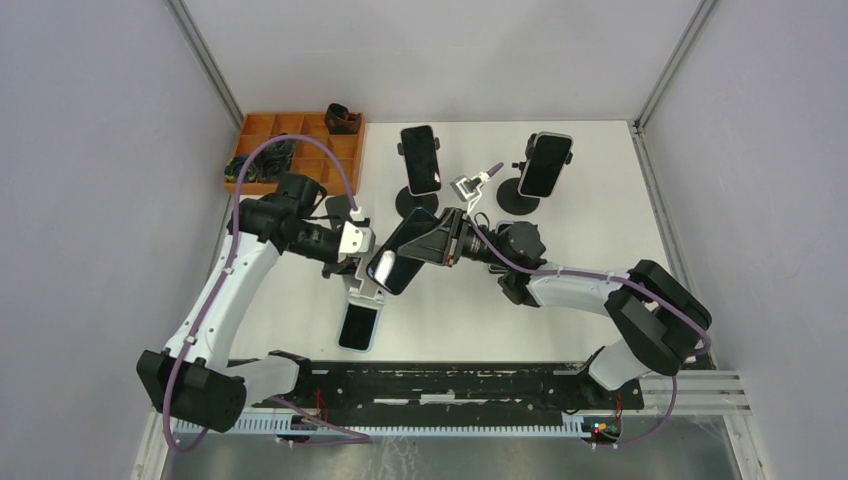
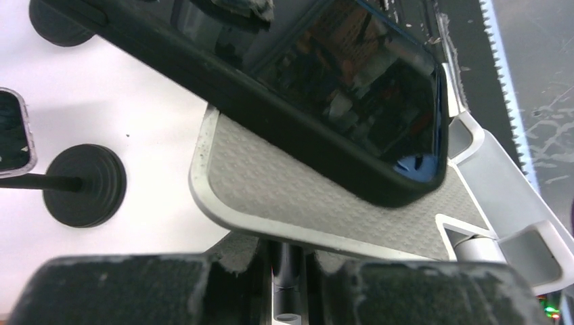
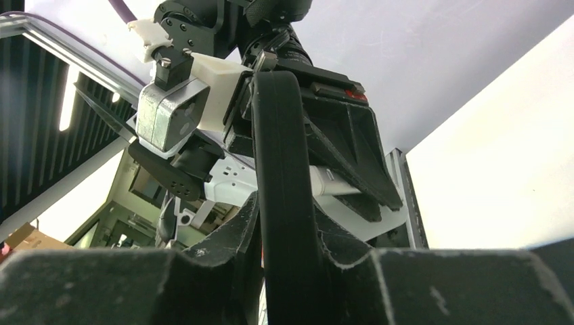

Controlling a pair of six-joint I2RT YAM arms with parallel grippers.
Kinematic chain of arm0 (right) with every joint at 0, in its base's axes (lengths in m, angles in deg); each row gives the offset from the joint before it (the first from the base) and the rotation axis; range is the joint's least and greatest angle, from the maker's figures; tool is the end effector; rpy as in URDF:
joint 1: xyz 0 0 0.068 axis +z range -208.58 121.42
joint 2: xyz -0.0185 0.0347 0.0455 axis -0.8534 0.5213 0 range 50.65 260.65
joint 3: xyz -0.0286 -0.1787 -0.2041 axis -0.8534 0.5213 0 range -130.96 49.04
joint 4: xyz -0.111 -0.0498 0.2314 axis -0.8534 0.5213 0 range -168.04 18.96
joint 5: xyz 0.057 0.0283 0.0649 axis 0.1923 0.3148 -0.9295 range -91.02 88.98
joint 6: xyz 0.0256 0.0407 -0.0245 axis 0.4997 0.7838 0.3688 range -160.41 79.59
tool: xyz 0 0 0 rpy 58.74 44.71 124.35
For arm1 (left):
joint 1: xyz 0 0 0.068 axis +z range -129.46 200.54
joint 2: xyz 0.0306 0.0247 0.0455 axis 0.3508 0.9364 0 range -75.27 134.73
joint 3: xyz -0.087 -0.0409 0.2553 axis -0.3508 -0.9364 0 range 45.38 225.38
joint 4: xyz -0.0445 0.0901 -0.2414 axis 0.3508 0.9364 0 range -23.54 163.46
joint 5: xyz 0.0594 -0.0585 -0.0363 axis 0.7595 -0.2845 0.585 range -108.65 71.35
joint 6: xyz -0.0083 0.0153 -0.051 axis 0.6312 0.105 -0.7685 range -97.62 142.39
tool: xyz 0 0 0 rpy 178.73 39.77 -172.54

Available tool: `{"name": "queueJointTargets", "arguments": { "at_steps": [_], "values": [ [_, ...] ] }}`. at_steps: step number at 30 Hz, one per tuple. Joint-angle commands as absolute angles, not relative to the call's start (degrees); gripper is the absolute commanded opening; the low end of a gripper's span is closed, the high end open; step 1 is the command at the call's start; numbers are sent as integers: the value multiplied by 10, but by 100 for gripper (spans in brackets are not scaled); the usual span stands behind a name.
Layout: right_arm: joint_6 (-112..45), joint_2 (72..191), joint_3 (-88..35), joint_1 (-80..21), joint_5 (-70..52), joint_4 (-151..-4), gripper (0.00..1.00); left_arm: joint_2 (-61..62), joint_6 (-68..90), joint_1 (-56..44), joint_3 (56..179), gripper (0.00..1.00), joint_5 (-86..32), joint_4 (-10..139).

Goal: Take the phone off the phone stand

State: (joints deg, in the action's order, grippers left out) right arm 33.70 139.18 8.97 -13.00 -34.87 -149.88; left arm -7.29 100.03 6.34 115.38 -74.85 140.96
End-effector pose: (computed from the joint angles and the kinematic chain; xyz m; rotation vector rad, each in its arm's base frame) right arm 0.2068 0.2394 0.2749 -0.2875 1.5390 2.0863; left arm 0.1789 -0.0759 0.3374 1.7440 1.4313 -0.8392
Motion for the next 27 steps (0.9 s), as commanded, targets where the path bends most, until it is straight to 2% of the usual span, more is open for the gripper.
{"name": "queueJointTargets", "arguments": {
  "at_steps": [1,8,11,14,21,27],
  "values": [
    [330,1335,112,-195,-298,-1475,5,-94,988,63,1158,2,-697,1391],
    [230,1276,118,-215,-354,-1322,0,-98,958,64,1158,2,-619,1322],
    [183,1265,117,-215,-354,-1235,0,-92,946,65,1166,2,-607,1310],
    [181,1276,137,-208,-350,-1207,0,-87,937,65,1174,2,-612,1306],
    [171,1416,108,-113,-328,-1135,0,-75,896,65,1179,2,-674,1308],
    [173,1523,62,-76,-324,-1121,0,-86,891,65,1173,2,-676,1319]
  ]
}}
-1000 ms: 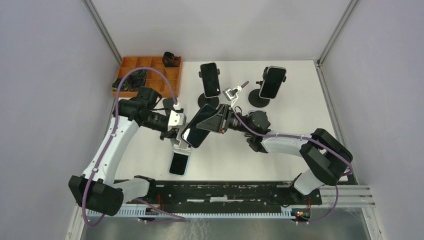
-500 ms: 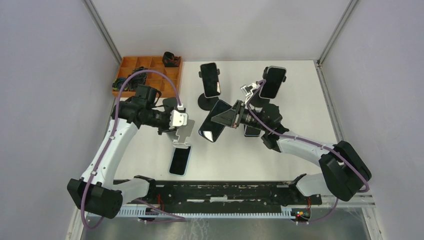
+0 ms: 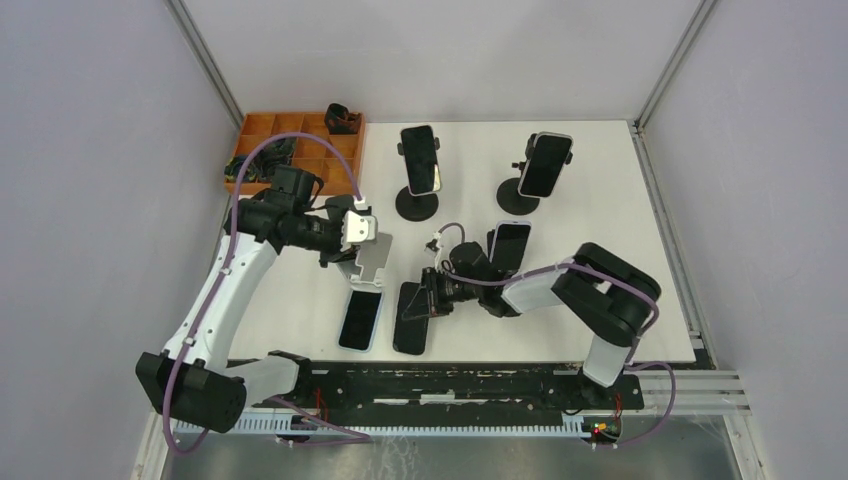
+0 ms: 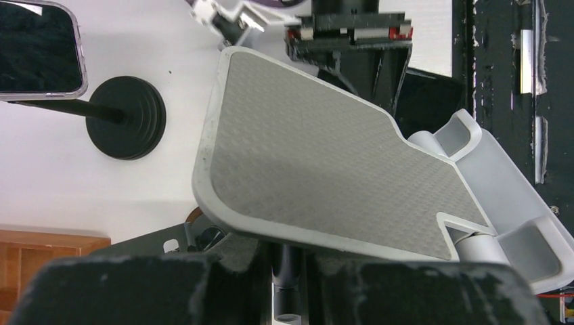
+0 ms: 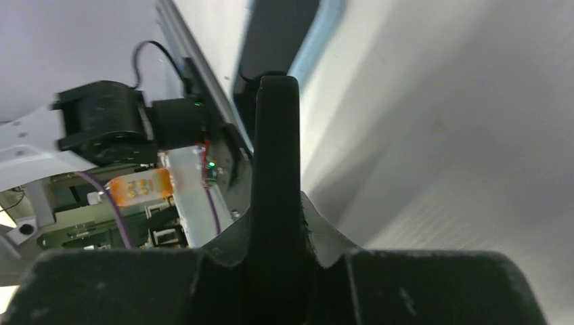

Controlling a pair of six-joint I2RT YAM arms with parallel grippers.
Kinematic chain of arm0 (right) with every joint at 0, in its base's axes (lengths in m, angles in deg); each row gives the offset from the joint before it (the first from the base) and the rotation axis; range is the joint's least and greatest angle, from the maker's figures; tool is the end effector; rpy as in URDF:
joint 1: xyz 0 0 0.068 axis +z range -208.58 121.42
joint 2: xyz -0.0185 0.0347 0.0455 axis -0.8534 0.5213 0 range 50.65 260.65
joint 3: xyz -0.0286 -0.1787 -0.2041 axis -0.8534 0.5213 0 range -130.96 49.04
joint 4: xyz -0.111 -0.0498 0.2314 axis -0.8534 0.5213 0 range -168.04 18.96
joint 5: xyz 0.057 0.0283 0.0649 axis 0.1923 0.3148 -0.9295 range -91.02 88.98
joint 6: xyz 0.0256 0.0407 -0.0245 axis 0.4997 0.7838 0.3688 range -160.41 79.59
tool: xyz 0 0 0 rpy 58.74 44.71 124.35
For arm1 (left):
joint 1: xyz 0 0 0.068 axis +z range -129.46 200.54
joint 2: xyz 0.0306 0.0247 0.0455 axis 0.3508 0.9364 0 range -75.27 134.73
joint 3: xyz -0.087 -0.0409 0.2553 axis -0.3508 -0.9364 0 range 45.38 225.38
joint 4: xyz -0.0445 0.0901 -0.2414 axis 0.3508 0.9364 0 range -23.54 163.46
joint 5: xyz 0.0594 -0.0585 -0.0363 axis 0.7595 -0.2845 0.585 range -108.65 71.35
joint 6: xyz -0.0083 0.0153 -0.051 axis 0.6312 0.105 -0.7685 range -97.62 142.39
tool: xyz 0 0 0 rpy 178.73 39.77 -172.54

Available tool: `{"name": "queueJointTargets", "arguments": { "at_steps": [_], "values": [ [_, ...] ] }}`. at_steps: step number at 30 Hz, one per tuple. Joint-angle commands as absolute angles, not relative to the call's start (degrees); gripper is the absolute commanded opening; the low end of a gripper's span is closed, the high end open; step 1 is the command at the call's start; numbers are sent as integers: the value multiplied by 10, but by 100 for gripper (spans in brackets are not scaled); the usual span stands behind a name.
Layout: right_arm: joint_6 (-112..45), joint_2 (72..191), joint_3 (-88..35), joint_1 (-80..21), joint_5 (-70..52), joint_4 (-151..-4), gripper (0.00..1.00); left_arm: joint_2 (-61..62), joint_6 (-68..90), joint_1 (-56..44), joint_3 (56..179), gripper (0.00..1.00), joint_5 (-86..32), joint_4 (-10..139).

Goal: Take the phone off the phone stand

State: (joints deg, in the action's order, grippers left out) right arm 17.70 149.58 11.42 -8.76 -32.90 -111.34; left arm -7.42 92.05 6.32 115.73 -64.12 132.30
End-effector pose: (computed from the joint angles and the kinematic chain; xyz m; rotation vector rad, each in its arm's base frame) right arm 0.1942 0.2591 0.1391 -0.2408 2.4591 1.5920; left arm 0.1945 -0.0755 0.3402 1.7145 1.5650 -0.6024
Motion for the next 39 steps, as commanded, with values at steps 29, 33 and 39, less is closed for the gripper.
{"name": "queueJointTargets", "arguments": {
  "at_steps": [29,33,39],
  "values": [
    [67,1496,57,-63,-125,-888,98,-91,873,65,1149,2,-745,1312],
    [94,1525,75,-46,-209,-994,98,-88,871,65,1150,2,-749,1312],
    [87,1541,66,-43,-251,-1023,98,-75,880,65,1161,3,-750,1336]
  ]
}}
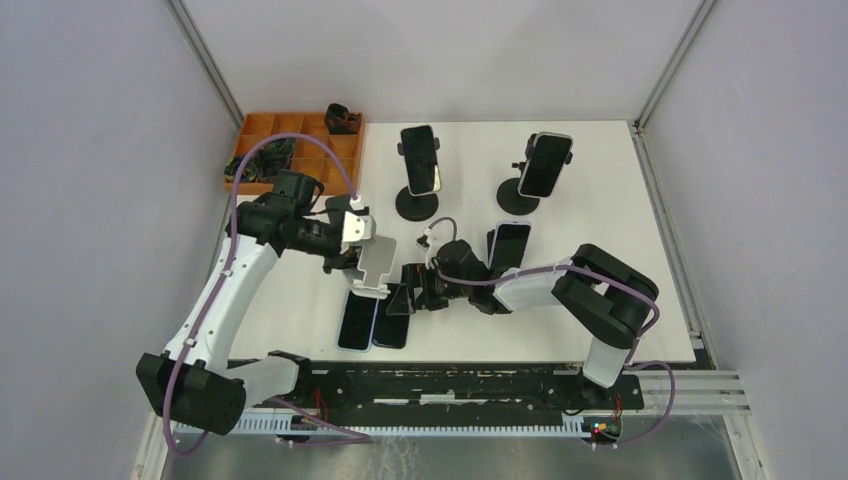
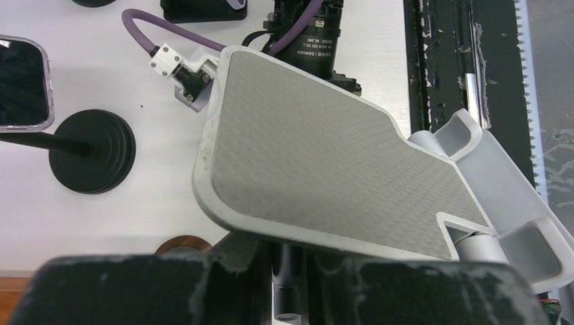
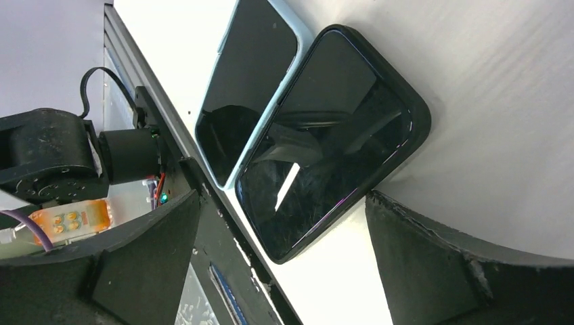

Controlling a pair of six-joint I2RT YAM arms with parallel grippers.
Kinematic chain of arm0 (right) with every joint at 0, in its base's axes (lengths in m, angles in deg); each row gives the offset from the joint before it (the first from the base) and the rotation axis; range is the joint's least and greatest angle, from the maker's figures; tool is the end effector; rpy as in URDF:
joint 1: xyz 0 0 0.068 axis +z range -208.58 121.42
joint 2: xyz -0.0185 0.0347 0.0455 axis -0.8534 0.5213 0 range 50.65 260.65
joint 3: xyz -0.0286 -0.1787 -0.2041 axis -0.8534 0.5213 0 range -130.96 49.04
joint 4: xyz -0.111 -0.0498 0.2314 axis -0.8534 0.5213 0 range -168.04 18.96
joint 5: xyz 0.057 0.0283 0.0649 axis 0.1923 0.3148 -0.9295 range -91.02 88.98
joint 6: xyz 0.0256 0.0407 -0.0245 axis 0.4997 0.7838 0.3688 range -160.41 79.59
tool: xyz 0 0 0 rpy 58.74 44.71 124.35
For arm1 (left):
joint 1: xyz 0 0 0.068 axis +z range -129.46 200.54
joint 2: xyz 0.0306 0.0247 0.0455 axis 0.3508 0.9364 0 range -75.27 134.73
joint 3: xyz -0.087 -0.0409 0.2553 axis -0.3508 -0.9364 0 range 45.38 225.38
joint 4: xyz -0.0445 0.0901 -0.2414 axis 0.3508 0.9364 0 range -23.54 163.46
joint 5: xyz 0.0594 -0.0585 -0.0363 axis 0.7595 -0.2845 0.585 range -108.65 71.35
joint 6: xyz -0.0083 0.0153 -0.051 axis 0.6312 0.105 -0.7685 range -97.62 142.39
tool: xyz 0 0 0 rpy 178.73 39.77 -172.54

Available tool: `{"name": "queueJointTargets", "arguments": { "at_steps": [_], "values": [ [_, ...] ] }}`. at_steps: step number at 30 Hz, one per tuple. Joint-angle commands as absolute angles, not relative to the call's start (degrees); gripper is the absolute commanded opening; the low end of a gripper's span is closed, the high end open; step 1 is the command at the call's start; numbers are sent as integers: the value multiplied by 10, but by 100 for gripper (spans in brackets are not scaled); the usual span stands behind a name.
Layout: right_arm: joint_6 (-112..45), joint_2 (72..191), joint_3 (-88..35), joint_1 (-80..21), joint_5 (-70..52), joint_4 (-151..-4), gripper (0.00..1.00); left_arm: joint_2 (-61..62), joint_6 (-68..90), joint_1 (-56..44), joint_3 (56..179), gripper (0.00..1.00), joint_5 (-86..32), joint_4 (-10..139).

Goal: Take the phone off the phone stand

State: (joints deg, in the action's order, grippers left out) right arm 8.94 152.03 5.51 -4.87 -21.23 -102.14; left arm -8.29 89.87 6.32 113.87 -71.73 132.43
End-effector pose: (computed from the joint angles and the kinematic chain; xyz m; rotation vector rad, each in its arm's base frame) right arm 0.1928 0.2834 0.1370 -0.3292 2.4595 1.3074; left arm 0.1881 -0.0771 0.3369 1.6542 1.5260 -0.7714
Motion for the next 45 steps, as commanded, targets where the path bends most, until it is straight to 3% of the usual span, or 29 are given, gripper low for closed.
{"name": "queueJointTargets", "arguments": {
  "at_steps": [1,7,15,20,26,31,41,43,45],
  "values": [
    [85,1542,65,-41,-256,-1021,98,-71,884,65,1164,3,-750,1342],
    [67,1512,76,-44,-265,-1009,98,-67,892,65,1168,4,-753,1349],
    [-25,1324,41,-79,-321,-985,94,-75,934,65,1168,4,-772,1383],
    [40,1270,73,-92,-369,-1109,86,-79,961,65,1166,4,-793,1395],
    [171,1288,87,-86,-396,-1305,75,-90,987,65,1156,5,-804,1402],
    [199,1324,53,-63,-398,-1341,68,-100,990,65,1157,5,-802,1402],
    [239,1351,40,-44,-387,-1413,38,-107,985,65,1144,12,-793,1385],
    [240,1354,39,-44,-384,-1419,27,-107,985,65,1142,18,-792,1385],
    [238,1356,37,-44,-385,-1419,16,-109,987,65,1140,31,-788,1385]
  ]
}}
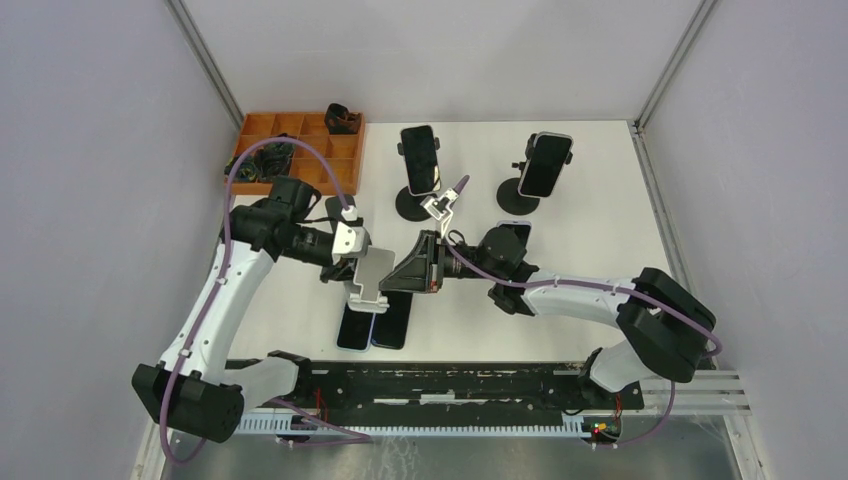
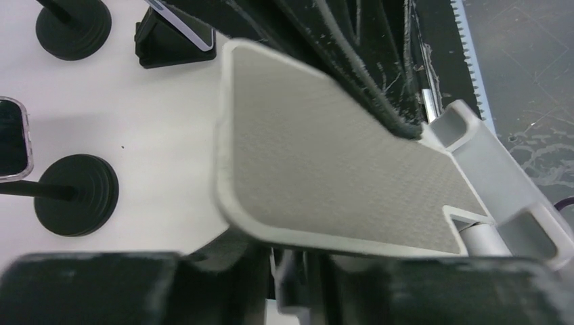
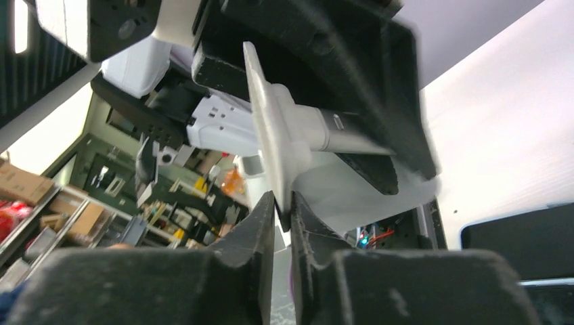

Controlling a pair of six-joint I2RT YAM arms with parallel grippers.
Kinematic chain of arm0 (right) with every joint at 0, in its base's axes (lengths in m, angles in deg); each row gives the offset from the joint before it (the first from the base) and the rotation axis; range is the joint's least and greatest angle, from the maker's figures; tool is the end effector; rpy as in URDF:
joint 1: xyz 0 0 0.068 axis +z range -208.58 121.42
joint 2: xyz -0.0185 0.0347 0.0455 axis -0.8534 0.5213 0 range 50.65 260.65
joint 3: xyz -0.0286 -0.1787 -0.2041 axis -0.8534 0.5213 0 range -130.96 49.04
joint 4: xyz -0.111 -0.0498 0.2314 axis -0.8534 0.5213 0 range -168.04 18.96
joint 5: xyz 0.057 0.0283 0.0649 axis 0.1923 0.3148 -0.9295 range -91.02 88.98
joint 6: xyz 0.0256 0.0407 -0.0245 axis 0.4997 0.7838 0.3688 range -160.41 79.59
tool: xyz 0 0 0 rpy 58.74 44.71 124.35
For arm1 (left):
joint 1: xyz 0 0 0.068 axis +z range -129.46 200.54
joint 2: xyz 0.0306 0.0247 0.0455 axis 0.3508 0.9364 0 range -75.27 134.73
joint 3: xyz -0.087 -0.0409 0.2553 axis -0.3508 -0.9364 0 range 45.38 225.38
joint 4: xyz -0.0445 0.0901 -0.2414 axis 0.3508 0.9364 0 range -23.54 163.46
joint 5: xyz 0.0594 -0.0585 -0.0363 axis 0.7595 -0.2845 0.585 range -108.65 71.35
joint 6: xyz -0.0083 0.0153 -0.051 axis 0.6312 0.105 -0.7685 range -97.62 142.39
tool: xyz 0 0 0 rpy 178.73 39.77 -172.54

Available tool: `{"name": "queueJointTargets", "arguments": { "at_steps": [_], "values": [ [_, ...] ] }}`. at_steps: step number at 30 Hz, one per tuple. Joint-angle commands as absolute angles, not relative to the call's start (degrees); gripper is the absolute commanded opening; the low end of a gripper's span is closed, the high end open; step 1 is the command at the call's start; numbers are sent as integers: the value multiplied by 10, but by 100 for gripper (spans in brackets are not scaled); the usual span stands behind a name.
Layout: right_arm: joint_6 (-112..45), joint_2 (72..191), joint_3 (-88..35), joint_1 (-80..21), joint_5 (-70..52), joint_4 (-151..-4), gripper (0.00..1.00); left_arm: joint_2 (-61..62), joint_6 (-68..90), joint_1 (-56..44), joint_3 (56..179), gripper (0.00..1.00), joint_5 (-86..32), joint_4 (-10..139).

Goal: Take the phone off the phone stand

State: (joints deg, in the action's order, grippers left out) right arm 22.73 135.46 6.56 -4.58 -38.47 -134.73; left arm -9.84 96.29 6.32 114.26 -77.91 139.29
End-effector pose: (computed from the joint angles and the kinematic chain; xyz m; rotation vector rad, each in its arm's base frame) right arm 0.1686 0.2690 0.2811 -0.5705 1.6551 2.0469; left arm 0.1705 -0.0749 0.3419 1.6834 1.4141 -0.8811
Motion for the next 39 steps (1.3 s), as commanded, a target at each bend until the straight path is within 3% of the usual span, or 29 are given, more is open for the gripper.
{"name": "queueJointTargets", "arguments": {
  "at_steps": [1,3,8,18,22,25,29,39],
  "values": [
    [236,1358,37,-44,-386,-1419,9,-110,987,65,1139,41,-785,1385],
    [227,1359,40,-47,-390,-1410,0,-113,988,65,1137,51,-779,1383],
    [174,1338,65,-75,-408,-1357,0,-118,993,65,1135,70,-759,1387],
    [-124,1281,43,-139,-415,-1021,0,-94,1025,65,1144,73,-726,1426],
    [-158,1283,39,-138,-418,-995,0,-76,986,65,1160,79,-748,1407],
    [-171,1282,40,-134,-417,-996,0,-59,960,65,1174,93,-759,1392],
    [-188,1284,32,-119,-409,-994,0,-37,917,64,1175,90,-778,1363],
    [-214,1309,-14,-95,-384,-972,0,13,917,47,1185,65,-815,1415]
  ]
}}
